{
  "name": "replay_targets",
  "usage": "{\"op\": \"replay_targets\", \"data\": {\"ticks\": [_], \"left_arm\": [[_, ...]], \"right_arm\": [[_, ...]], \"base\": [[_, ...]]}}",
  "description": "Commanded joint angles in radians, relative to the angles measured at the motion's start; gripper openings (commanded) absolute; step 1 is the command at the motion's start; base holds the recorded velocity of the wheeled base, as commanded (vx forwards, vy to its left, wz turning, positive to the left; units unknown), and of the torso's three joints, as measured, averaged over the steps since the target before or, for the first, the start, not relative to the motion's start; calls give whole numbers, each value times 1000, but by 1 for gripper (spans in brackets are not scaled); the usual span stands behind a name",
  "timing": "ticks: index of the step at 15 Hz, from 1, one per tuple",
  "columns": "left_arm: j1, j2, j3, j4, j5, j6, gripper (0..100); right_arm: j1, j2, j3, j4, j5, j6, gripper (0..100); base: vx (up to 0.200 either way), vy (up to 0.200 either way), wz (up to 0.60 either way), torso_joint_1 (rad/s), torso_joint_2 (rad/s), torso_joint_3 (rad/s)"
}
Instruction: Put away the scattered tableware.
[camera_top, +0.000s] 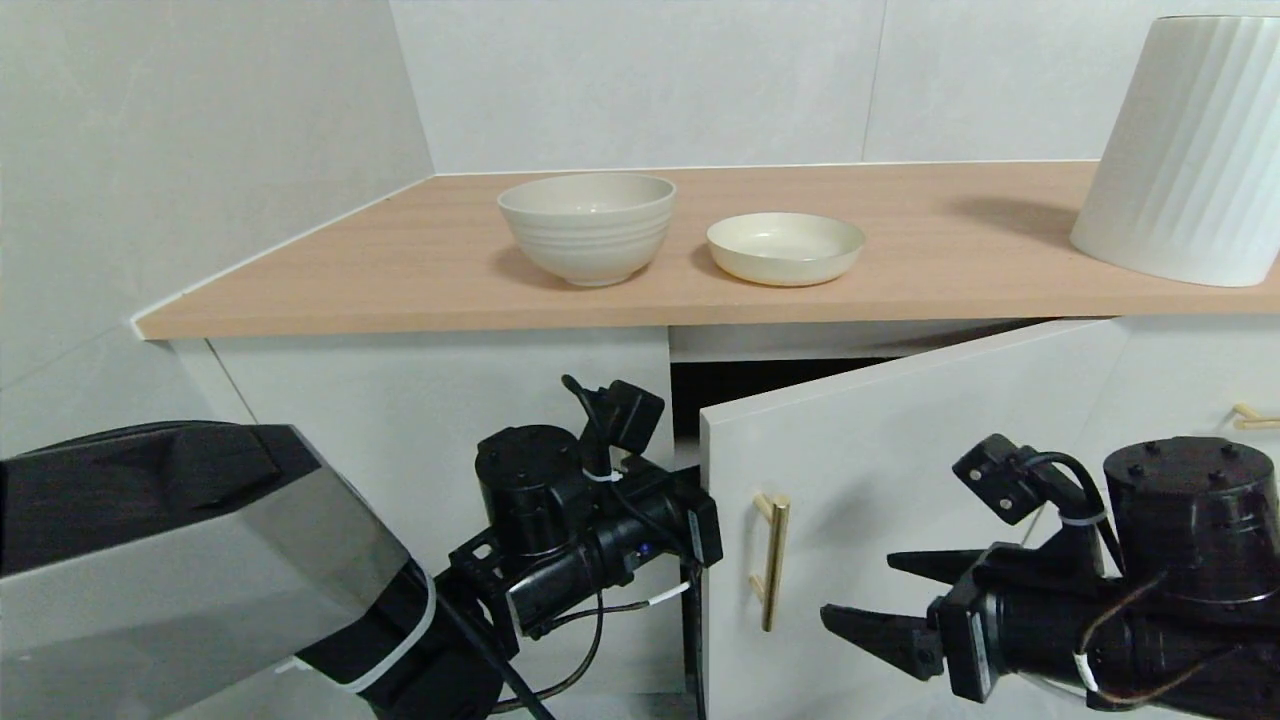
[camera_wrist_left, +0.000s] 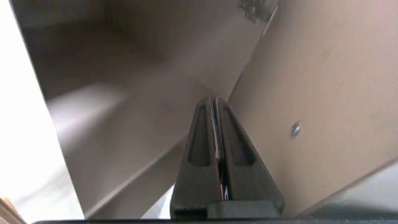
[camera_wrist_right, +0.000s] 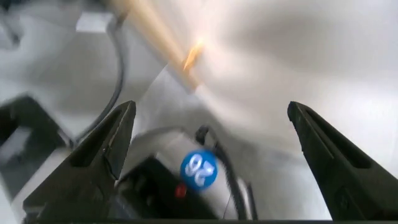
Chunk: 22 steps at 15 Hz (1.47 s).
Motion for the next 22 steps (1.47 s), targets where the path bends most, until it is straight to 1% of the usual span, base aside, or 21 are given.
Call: {"op": "replay_targets", "data": {"ticks": [1,2,3,4,5,7,8,12,14,16,22], "left_arm": [[-7,-19,-26,5,2,0,0],[-7,-15,-18,5,2,11,0],[-7,-15,-9,3,4,17,0],[-6,-24,26,-2,4,30,0],[-6,-30,32,0,2,33,0],[-7,-45,62,-2,2,73,0],[-7,-50,68,-2,2,82,0],[-18,-50,69,-2,2,82,0],[-19,-44,63,-2,-15,82,0],[-19,-33,51,0,-35,82,0],[-19,7,2,0,-36,80,0]], "right_arm": [[64,-134,12,99,-20,1,100],[77,-174,13,144,-20,1,100],[80,-194,13,162,-18,3,100],[80,-217,13,180,-17,3,100],[80,-218,15,182,-17,3,100],[84,-214,24,182,-15,1,100],[87,-212,26,182,-8,1,100],[97,-214,30,187,1,1,100],[102,-214,32,187,1,0,100],[113,-215,33,187,1,0,100],[123,-215,35,188,1,-2,100]], "base": [[0,0,0,0,0,0],[0,0,0,0,0,0],[0,0,0,0,0,0],[0,0,0,0,0,0],[0,0,0,0,0,0],[0,0,0,0,0,0],[0,0,0,0,0,0],[-200,0,0,13,4,0],[-200,0,0,-5,-2,5],[0,0,0,0,0,0],[0,0,0,0,0,0]]}}
